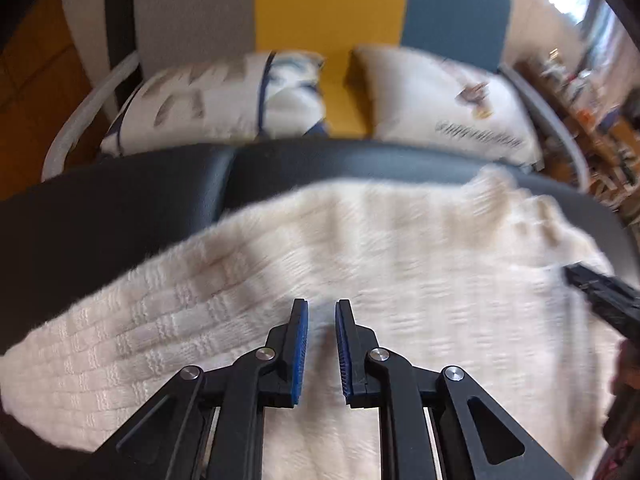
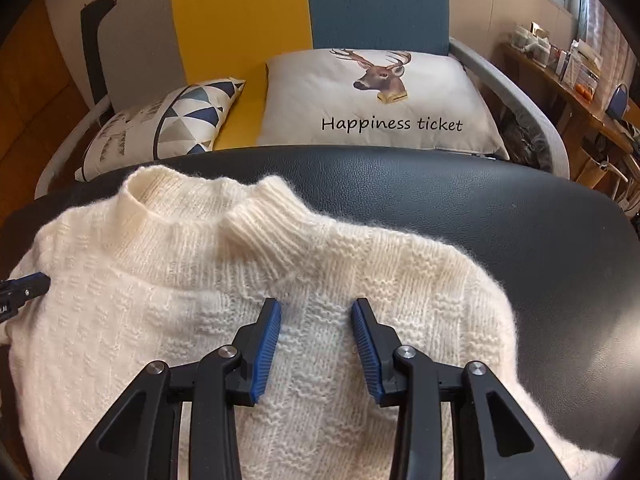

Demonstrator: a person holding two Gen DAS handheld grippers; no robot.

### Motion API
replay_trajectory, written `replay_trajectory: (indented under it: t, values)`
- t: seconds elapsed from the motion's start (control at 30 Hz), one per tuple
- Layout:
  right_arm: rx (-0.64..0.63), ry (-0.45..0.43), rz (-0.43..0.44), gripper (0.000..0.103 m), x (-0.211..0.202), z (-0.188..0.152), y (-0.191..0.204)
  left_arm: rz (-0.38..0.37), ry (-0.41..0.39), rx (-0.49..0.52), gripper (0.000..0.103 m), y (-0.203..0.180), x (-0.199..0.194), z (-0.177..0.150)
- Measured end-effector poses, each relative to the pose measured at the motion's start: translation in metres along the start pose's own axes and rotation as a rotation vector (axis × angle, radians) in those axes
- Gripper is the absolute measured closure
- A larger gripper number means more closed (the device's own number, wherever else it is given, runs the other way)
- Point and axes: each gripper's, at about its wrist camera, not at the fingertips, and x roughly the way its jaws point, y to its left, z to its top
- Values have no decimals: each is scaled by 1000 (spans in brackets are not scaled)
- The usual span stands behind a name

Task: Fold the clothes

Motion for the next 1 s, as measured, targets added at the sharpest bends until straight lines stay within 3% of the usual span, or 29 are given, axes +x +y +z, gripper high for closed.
replay_trajectory:
  t: [0.1, 0.2, 0.33, 0.5, 0.57, 0.7, 0.87, 1.0]
  values:
    - [52, -7, 57, 66, -10, -1, -12, 0, 0, -18, 89, 2, 2, 2]
    - [213, -79, 229, 66, -50, -17, -48, 10, -1, -29, 89, 0, -3, 1]
    - [386, -159, 310, 66, -107, -82, -106, -48, -21, -78, 89, -7, -4, -12]
    - [601, -260, 410, 66, -179, -163, -179, -196, -61, -35, 89, -46, -24, -45]
    - [686, -276, 397, 66, -196, -199, -203, -249, -65, 17, 89, -70, -30, -67]
    - [821, -223, 396, 64, -195, -251, -225, -314, -43, 130, 89, -126, -35, -105]
    - [822, -172, 355, 64, -173, -258, -221, -362, -5, 205, 89, -174, -35, -138]
    - [815, -155, 294, 64, -155, -248, -215, -321, 2, 270, 88, -196, -31, -150]
